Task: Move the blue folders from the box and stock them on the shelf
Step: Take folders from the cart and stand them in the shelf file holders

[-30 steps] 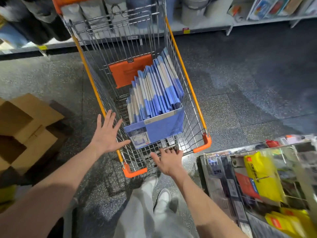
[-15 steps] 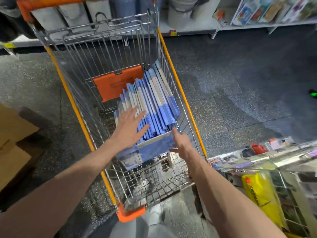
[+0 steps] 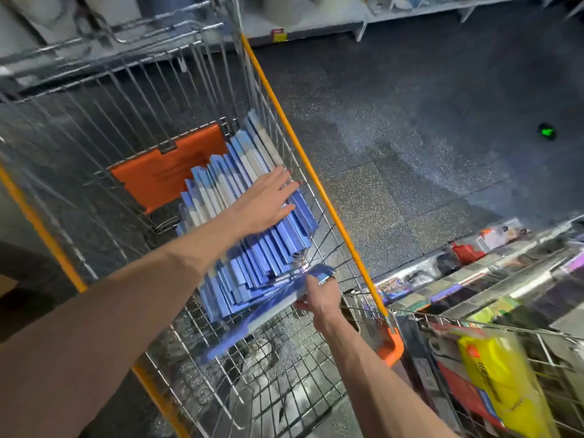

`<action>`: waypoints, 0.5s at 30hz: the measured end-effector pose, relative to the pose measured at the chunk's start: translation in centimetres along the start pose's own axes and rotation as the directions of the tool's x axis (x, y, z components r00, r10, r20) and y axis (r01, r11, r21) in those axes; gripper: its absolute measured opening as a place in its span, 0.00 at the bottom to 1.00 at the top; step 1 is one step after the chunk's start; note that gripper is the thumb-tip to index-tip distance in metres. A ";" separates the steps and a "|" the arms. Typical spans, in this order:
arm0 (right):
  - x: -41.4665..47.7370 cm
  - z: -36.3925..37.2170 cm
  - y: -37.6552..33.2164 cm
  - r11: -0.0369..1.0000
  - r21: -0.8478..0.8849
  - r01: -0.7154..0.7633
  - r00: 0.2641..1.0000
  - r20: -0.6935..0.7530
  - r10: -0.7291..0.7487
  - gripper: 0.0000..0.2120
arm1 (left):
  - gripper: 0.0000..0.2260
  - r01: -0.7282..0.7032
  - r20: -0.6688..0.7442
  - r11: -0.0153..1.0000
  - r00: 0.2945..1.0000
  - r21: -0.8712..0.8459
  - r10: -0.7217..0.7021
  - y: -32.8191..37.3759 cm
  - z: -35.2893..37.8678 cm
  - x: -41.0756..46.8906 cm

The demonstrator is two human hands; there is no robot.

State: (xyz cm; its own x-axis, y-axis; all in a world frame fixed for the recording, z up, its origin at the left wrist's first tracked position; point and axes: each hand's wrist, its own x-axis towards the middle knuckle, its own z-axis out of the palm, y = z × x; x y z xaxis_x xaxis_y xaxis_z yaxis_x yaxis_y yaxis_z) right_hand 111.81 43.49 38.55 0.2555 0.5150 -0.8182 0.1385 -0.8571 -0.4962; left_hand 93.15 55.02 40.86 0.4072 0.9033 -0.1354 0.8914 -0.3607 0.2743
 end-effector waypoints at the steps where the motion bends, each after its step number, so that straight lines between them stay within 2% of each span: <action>1: -0.2 -0.3 0.4 1.000 0.018 -0.012 1.000 -0.020 0.013 0.08 | 0.26 -0.011 0.004 1.000 1.000 0.025 0.011 -0.2 0.2 0.3; 3: -0.6 -0.7 1.0 0.998 0.054 -0.030 0.999 -0.013 0.031 0.10 | 0.25 -0.038 0.000 0.997 0.999 0.068 0.038 -0.6 0.3 0.5; 6: -1.0 -0.9 1.4 0.997 0.070 -0.042 0.998 0.055 0.038 0.04 | 0.23 -0.080 0.019 0.975 0.997 0.209 0.078 -1.7 -0.1 0.9; 9: -1.1 -0.9 1.6 0.995 0.089 -0.053 0.997 0.065 0.048 0.06 | 0.21 -0.166 0.045 0.943 0.986 0.289 0.159 -2.7 -0.7 1.5; 11: -1.2 -1.0 1.8 0.992 0.109 -0.061 0.996 0.070 0.053 0.05 | 0.20 -0.219 0.055 0.938 0.976 0.270 0.212 -3.2 -1.3 1.8; 15: -1.6 -1.7 2.1 0.995 0.089 -0.042 0.997 0.074 0.035 0.06 | 0.21 -0.311 0.161 0.920 0.947 0.238 0.278 -4.2 -2.1 2.7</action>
State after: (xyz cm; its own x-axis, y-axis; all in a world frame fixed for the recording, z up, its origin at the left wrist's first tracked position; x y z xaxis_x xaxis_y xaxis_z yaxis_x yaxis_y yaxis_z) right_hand 113.25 40.84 39.35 0.1887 0.4839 -0.8545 0.0423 -0.8734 -0.4852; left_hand 90.11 59.43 41.38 0.6656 0.7176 -0.2050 0.7410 -0.6681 0.0676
